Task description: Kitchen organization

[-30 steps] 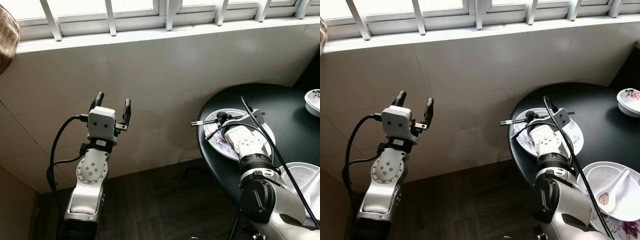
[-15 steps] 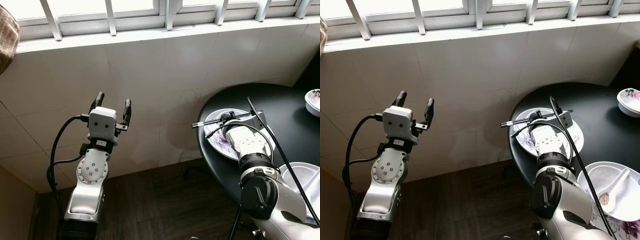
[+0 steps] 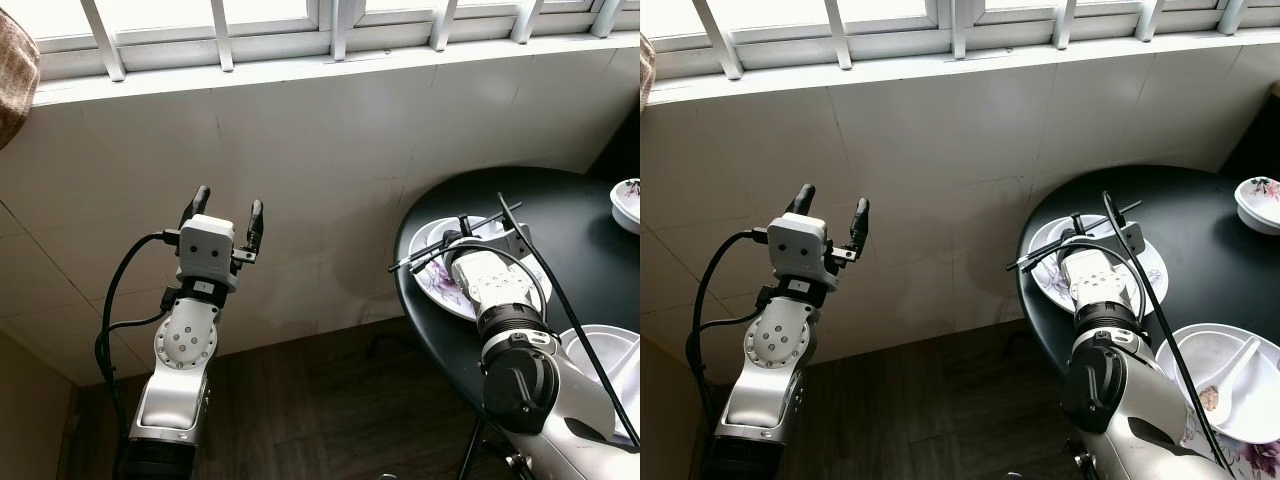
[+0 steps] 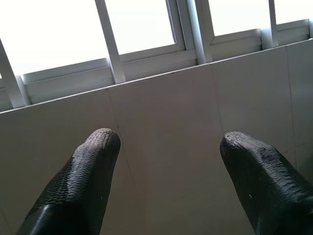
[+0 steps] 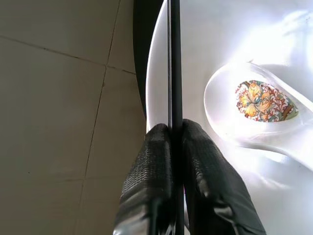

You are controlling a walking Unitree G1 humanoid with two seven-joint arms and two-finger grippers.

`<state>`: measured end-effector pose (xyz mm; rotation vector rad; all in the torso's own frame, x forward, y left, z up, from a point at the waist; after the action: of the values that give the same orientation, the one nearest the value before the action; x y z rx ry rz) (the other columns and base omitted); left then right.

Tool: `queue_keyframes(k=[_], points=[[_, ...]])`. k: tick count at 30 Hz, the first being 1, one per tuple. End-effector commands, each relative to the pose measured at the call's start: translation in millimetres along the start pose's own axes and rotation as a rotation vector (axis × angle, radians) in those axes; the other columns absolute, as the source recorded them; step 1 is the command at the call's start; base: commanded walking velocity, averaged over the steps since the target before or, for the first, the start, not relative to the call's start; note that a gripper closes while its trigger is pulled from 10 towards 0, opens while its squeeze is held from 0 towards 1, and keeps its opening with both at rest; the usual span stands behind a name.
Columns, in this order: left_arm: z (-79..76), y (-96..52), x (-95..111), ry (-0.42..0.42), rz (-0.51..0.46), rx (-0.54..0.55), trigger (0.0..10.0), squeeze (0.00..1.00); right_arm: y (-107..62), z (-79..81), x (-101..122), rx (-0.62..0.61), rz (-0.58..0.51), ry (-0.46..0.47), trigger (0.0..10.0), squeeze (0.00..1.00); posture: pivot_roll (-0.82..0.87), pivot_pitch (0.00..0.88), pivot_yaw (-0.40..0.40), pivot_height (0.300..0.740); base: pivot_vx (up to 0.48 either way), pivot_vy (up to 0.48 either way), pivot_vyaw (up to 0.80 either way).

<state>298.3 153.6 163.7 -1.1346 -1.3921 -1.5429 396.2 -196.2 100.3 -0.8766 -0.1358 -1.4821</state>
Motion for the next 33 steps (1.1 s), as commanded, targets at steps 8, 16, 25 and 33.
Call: queue_keyframes(k=[8,16,25,33], points=[[-1.7,-0.3,-4.5,0.009,0.022,-0.007,10.0,0.0,-1.9,12.3,14.6,0.08,-0.09,0.056,0.0,0.0,0.0,0.0,-0.025,0.74,0.0,0.0,0.0],[-1.1,-0.1,-4.5,0.014,0.023,-0.011,10.0,0.0,-11.2,51.8,22.3,0.298,-0.151,0.095,0.0,0.0,0.0,0.0,-0.022,0.74,0.0,0.0,0.0],[-0.9,-0.1,-4.4,0.012,0.023,-0.006,10.0,0.0,-29.6,87.4,22.3,0.512,-0.199,-0.049,0.0,0.0,0.0,0.0,-0.024,0.74,0.0,0.0,0.0],[-0.2,0.3,-5.1,0.008,0.027,0.0,10.0,0.0,-53.8,104.2,3.4,0.724,-0.224,-0.346,0.0,0.0,0.0,0.0,-0.026,0.74,0.0,0.0,0.8]])
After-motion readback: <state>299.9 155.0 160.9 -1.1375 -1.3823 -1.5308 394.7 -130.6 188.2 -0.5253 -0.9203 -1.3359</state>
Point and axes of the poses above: a point about 5 cm out from each wrist's last joint towards the gripper, its own y axis pointing out of the wrist towards the gripper, its own x axis along the axis of the wrist's last joint, z = x × y, the point moved 2 cm from there along y, pointing out of the wrist towards the gripper, and after that the axes turned 14 degrees about -y, right-handed, at the moved point
